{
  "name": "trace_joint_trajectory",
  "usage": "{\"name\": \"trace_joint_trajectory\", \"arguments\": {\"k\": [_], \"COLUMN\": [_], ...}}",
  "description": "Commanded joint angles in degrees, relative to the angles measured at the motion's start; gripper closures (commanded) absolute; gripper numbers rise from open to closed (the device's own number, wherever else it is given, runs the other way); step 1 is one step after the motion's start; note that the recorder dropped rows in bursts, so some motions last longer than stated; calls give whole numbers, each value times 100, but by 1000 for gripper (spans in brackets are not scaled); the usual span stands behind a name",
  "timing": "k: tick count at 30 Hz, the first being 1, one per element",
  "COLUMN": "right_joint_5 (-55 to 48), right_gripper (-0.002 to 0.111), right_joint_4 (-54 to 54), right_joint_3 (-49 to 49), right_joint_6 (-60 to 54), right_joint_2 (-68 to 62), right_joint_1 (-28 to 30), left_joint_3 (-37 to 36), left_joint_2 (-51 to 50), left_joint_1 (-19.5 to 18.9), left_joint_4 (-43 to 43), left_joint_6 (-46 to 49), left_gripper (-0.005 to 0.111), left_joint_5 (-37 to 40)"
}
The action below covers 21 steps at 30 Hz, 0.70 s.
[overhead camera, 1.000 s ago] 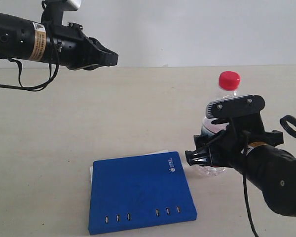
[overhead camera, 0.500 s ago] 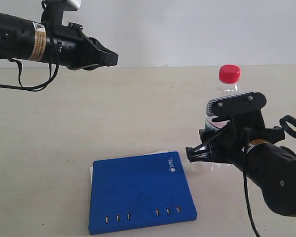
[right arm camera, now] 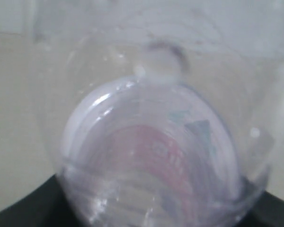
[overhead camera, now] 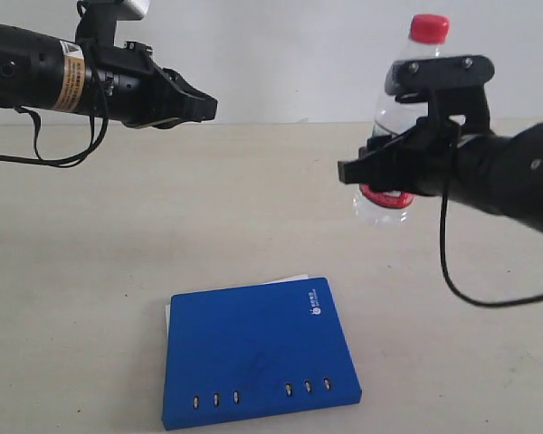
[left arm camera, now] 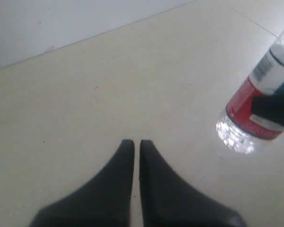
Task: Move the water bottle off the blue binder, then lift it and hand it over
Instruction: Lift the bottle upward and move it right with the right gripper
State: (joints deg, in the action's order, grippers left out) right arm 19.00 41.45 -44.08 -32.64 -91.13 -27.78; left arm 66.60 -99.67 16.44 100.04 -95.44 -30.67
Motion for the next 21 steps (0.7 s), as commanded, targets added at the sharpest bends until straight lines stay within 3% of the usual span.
{"name": "trace_joint_trajectory", "arguments": {"k": [1,7,11,21], "right_joint_5": [-310,-987,133,-576], "right_gripper": [109,109,109,109], "right_joint_4": [-51,-505,-632,-634], "right_joint_3": [-524,-1377,-1515,-2490], "right_joint_6": [-180,-243,-685,-525], "right_joint_2": [50,-413,-994,-2354], "right_joint_1": [522,951,1088,1813], "left_joint_3": [-18,-18,-18,-18], "left_joint_2": [28,28,28,28], "left_joint_1": [7,7,7,7], "left_joint_4": [-10,-90,-90,-468], "left_joint_6": [19,132,133,548], "left_gripper": [102,102,102,102], "left_joint_5": [-27,-37,-145,-115]}}
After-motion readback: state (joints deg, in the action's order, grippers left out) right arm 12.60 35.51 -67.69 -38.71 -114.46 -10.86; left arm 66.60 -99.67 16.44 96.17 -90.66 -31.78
